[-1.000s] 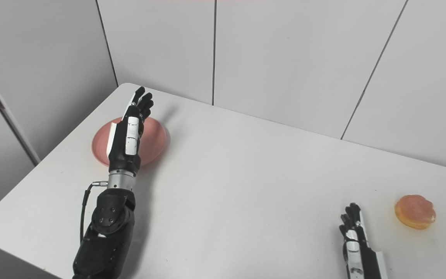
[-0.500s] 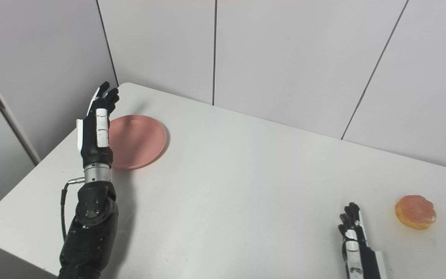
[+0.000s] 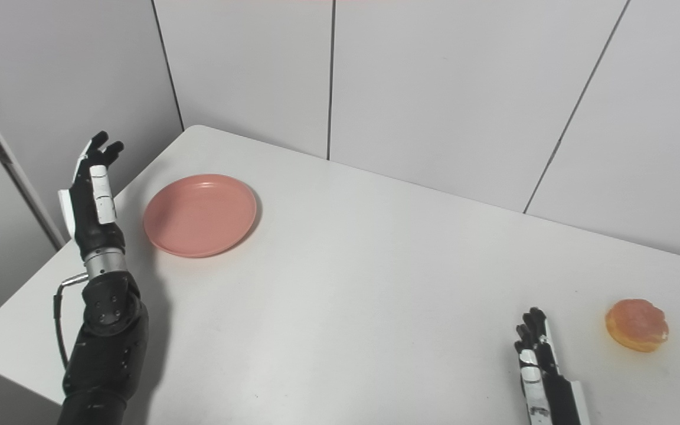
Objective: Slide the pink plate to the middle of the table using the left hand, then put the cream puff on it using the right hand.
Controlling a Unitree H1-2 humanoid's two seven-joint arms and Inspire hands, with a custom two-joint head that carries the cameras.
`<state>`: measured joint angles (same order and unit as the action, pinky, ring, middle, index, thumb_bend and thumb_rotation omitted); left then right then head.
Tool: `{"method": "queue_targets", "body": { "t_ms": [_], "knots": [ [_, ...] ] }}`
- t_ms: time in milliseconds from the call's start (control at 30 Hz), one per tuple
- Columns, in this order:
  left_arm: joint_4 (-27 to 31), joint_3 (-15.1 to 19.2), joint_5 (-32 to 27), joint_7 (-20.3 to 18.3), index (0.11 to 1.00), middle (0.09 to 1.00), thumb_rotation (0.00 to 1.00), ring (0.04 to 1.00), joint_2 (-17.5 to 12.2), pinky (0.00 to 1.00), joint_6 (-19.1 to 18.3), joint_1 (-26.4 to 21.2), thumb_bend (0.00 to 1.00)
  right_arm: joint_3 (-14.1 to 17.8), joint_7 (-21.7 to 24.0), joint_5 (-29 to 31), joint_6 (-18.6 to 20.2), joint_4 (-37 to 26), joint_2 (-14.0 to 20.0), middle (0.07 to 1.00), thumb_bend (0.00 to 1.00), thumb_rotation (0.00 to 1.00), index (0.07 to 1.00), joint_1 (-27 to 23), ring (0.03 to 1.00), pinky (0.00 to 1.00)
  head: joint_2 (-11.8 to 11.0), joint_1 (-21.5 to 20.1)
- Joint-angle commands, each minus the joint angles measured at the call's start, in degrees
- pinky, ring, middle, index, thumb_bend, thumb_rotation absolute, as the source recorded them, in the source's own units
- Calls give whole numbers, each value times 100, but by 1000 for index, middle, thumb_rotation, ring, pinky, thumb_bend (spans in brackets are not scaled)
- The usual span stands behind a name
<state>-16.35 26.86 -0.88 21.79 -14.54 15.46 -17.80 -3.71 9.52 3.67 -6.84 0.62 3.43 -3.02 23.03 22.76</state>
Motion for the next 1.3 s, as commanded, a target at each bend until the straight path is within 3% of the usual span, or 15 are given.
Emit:
{"method": "queue_targets", "body": {
  "t_ms": [0, 167, 433, 600, 1000, 1267],
  "knots": [
    [-31, 1, 28, 41, 799, 792, 1000, 846, -182, 1000, 153, -197, 718, 16, 26, 27, -330, 46, 30, 1000, 374, 920, 1000, -61, 1000, 1000, 3, -1],
    [-284, -12, -186, -59, 792, 783, 1000, 788, -205, 992, 175, -236, 750, -6, 23, -35, -355, 30, 39, 1000, 366, 937, 1000, -56, 1000, 1000, -9, -25],
    [-884, -233, -185, -208, 775, 781, 1000, 813, -294, 871, 304, -302, 743, 1, 2, -68, -365, -72, 48, 1000, 355, 905, 1000, -14, 1000, 1000, 37, 6],
    [-1082, -315, -304, -315, 798, 792, 1000, 815, -331, 876, 267, -334, 747, -12, 71, -22, -445, -44, 95, 1000, 337, 944, 1000, -28, 1000, 1000, 44, 15],
    [-1028, -490, -104, -157, 762, 778, 1000, 796, -241, 842, -12, -345, 743, -25, 6, -139, -396, -159, 129, 1000, 342, 936, 1000, 10, 1000, 1000, 99, 42],
    [-800, -677, -116, -312, 804, 807, 1000, 826, -276, 859, -436, -267, 724, -6, 53, -50, -328, -214, 133, 1000, 343, 941, 1000, 24, 1000, 1000, 117, 34]
  ]
}}
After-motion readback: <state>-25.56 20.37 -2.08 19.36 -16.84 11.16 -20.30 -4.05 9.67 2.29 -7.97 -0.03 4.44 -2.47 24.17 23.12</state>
